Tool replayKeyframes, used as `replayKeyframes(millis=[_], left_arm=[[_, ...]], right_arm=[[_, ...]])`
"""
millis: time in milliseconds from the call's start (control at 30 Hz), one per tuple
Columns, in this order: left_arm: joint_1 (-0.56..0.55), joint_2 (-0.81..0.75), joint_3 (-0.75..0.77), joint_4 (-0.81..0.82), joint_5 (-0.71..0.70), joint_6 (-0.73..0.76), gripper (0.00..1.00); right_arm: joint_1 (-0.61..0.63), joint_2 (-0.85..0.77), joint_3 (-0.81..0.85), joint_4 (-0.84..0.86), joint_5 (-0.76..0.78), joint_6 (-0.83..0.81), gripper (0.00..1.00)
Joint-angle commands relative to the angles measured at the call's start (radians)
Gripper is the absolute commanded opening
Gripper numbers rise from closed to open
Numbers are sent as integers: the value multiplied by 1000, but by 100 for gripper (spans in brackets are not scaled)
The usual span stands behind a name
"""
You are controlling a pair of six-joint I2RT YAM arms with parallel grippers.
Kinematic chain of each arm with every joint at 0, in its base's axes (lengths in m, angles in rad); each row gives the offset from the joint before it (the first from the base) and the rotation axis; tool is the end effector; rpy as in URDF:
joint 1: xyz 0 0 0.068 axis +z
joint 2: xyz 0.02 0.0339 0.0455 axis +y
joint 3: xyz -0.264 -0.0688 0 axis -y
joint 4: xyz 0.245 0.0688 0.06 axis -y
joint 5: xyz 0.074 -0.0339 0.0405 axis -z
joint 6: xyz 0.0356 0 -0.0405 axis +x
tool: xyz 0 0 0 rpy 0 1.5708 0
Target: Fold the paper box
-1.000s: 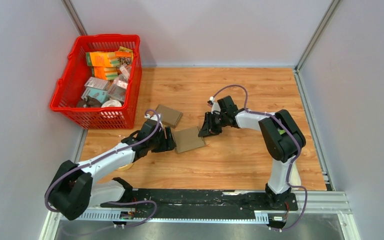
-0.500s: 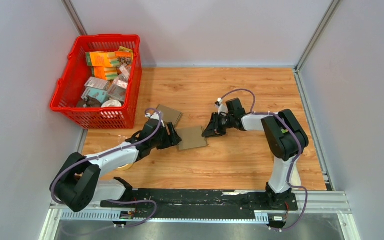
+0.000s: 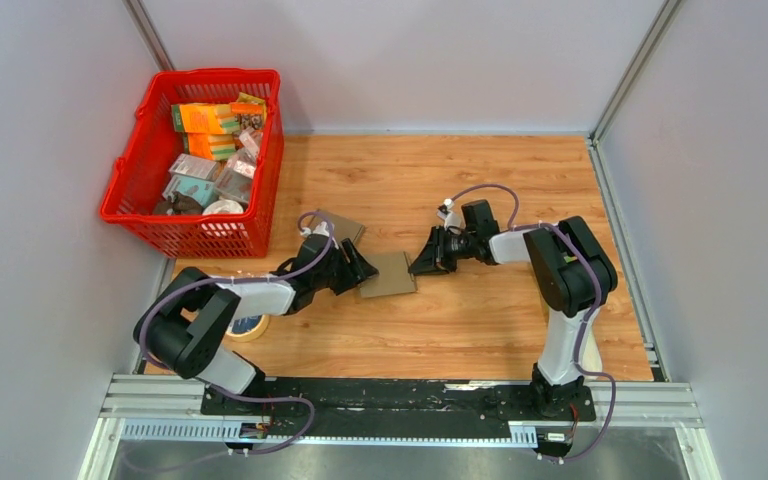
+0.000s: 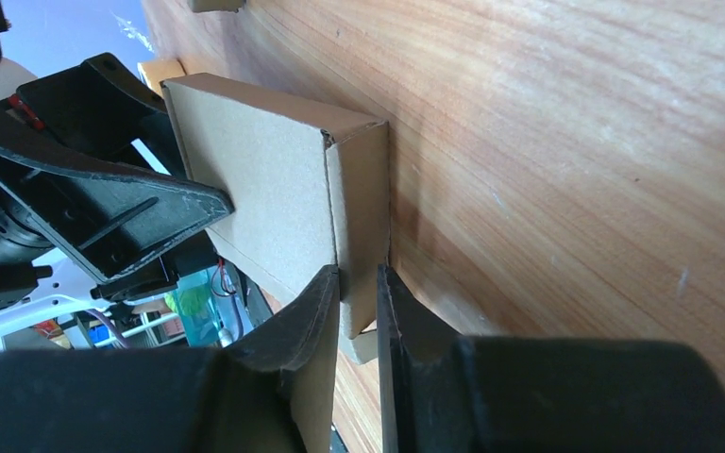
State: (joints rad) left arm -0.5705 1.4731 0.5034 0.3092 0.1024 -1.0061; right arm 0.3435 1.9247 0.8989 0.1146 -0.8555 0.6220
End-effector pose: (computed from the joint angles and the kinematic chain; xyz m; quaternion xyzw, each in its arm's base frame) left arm 0.2242 -0.1482 0.1410 -0.1719 0.8807 -0.3437 0.2769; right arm 0.3200 0.1430 0.1058 -0.0136 0.8712 0.4844 0.0788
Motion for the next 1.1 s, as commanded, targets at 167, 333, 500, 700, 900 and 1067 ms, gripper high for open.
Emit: replayKeyframes(millis=[167, 333, 500, 700, 900, 1067], left_arm=[[4, 32, -60, 243, 85, -186, 44], [3, -66, -108, 148, 141, -265, 31], [12, -137, -126, 96, 262, -325, 25], [43, -346, -166, -60, 365, -367, 24], [55, -572, -232, -196, 404, -486, 28], [57, -619, -253, -228, 467, -526, 27]], right_arm=[[37, -105, -3, -188, 238, -108, 41], [262, -442, -25, -395, 757, -290, 94], [659, -638, -106, -313, 1128, -593, 100], [974, -638, -150, -236, 1371, -783, 100], [1089, -590, -164, -124, 1475, -840, 100], [1170, -472, -167, 124, 1837, -1016, 96]])
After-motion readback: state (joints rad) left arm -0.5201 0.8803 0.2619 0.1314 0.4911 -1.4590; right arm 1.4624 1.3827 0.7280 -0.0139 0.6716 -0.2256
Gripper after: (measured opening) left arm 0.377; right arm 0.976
